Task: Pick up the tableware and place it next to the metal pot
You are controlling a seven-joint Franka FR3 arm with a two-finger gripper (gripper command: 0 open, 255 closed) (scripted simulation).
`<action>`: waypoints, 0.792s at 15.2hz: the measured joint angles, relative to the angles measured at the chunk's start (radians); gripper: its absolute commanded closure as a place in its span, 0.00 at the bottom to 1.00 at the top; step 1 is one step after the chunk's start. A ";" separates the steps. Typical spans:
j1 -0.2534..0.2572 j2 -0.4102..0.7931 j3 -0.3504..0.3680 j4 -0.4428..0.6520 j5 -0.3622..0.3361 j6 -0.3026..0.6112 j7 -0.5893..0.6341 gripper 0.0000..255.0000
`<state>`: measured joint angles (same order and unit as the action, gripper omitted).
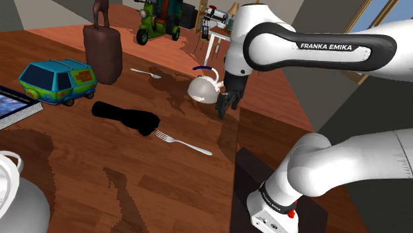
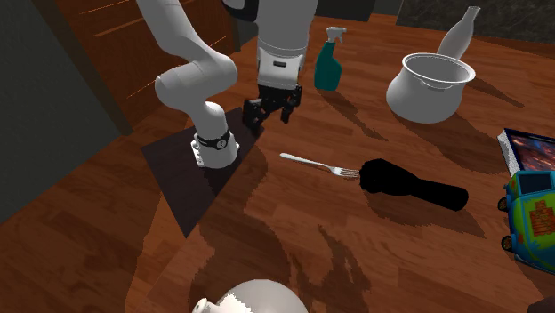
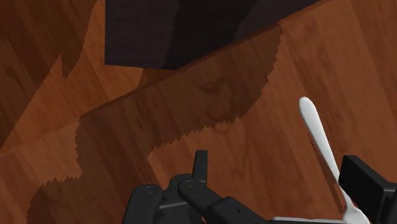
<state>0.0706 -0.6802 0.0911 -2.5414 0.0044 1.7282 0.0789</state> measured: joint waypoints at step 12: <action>0.099 0.319 0.102 0.008 0.078 0.445 -0.006 0.00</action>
<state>0.1693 -0.3613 0.1926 -2.5333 0.0825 2.1729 0.0732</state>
